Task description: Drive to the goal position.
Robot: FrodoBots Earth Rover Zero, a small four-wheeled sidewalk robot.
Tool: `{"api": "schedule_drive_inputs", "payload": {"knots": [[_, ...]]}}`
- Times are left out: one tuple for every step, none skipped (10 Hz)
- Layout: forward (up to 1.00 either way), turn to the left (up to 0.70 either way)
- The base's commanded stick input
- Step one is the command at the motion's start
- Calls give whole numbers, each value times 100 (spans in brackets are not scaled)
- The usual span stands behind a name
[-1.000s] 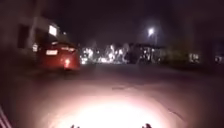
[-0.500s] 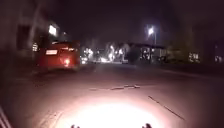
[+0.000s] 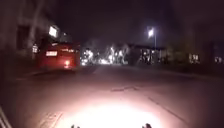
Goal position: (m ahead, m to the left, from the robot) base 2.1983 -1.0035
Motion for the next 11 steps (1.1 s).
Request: {"api": "schedule_drive_inputs", "payload": {"knots": [[70, 0], [70, 0], [70, 0], [70, 0], [70, 0], [70, 0], [70, 0], [70, 0], [70, 0], [70, 0], [70, 0]]}}
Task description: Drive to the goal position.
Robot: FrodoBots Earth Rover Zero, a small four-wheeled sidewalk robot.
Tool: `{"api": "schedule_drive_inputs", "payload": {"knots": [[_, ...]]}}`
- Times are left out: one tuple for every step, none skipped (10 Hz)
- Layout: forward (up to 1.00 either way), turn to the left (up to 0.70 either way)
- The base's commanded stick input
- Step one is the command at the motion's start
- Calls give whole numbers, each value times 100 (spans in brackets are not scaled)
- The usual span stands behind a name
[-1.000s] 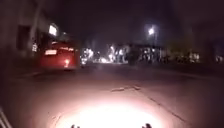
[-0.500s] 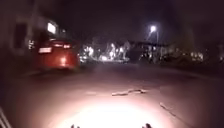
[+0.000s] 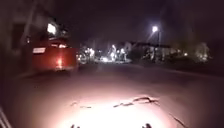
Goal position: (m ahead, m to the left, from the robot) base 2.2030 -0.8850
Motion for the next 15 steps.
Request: {"api": "schedule_drive_inputs", "payload": {"knots": [[70, 0], [70, 0], [70, 0], [70, 0], [70, 0], [70, 0], [70, 0], [70, 0], [70, 0], [70, 0], [70, 0], [70, 0], [70, 0], [70, 0], [70, 0]]}}
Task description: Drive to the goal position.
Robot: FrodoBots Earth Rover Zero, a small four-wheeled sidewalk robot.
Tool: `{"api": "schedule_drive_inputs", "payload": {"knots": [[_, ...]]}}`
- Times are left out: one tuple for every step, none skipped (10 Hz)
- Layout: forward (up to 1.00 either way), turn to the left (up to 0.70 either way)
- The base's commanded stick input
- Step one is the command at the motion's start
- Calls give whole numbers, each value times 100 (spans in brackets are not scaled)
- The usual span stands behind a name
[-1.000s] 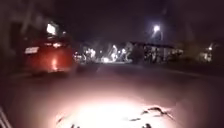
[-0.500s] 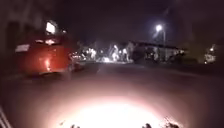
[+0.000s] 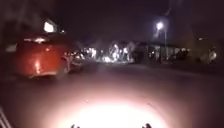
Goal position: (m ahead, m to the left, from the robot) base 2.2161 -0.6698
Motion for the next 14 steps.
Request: {"api": "schedule_drive_inputs", "payload": {"knots": [[70, 0], [70, 0], [70, 0], [70, 0], [70, 0], [70, 0], [70, 0], [70, 0], [70, 0], [70, 0], [70, 0], [70, 0], [70, 0], [70, 0]]}}
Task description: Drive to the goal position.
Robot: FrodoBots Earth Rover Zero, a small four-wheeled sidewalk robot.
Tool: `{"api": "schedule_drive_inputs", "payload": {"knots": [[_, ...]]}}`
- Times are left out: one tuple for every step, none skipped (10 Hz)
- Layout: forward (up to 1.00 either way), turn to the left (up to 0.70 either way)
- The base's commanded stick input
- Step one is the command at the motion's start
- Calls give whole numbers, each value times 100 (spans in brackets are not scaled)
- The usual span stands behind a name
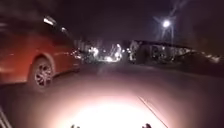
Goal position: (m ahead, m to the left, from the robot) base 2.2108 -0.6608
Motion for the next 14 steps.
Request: {"api": "schedule_drive_inputs", "payload": {"knots": [[70, 0], [70, 0], [70, 0], [70, 0], [70, 0], [70, 0], [70, 0], [70, 0], [70, 0], [70, 0], [70, 0], [70, 0], [70, 0], [70, 0]]}}
